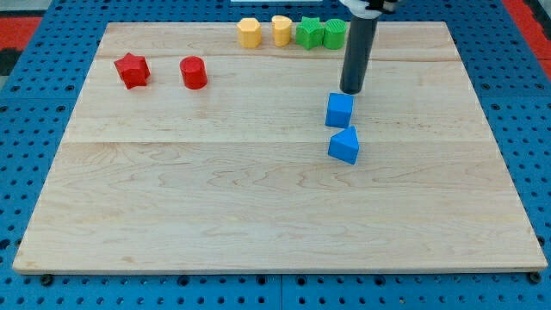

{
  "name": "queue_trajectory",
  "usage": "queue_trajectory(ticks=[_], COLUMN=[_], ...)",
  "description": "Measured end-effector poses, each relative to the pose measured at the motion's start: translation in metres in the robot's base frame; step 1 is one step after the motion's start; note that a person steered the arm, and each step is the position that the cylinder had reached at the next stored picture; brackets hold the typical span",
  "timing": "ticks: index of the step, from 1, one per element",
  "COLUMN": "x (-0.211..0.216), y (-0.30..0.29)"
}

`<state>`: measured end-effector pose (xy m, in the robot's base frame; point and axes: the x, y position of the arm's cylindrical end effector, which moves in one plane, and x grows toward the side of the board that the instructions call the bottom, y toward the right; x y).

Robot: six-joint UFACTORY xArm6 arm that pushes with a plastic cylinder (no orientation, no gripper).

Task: Move the blue cube parallel to the right of the red circle

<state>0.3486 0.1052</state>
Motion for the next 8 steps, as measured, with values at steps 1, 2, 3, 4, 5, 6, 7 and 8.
queue_trajectory(ticks=[1,2,3,4,5,6,7,8], x=[0.036,0.068,0.055,0.010,-0.011,-0.020,-0.037,-0.037], y=[0.047,0.027,-0.026,-0.054,-0.068,-0.070,-0.082,-0.092])
